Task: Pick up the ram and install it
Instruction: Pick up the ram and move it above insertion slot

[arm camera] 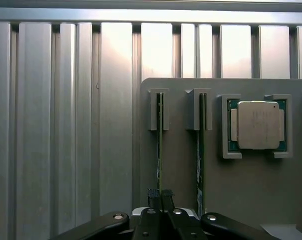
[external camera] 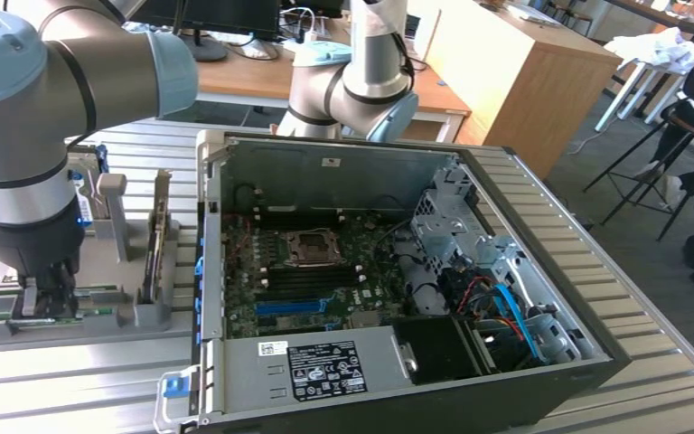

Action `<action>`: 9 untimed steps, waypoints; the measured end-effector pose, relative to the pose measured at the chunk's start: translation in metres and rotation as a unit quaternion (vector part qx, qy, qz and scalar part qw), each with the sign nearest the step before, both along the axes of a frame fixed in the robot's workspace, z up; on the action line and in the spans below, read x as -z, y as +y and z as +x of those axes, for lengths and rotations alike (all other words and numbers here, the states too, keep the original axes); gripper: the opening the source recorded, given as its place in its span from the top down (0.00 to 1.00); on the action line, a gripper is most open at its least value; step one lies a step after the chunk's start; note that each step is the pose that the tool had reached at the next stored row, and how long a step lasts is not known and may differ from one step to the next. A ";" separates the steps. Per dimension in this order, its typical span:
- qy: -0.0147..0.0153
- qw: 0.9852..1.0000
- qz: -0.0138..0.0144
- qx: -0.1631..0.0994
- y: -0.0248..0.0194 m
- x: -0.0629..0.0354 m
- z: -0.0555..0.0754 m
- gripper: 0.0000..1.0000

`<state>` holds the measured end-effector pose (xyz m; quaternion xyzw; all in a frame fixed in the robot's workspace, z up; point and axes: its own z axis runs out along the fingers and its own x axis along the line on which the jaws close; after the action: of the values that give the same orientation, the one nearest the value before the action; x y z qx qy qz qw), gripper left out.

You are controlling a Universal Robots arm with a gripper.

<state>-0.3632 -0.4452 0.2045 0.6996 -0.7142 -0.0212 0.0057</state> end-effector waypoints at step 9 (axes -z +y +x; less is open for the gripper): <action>0.001 1.000 0.000 0.000 0.0000 -0.0125 0.001 0.88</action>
<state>-0.3627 -0.4452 0.2170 0.6996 -0.7142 -0.0218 0.0064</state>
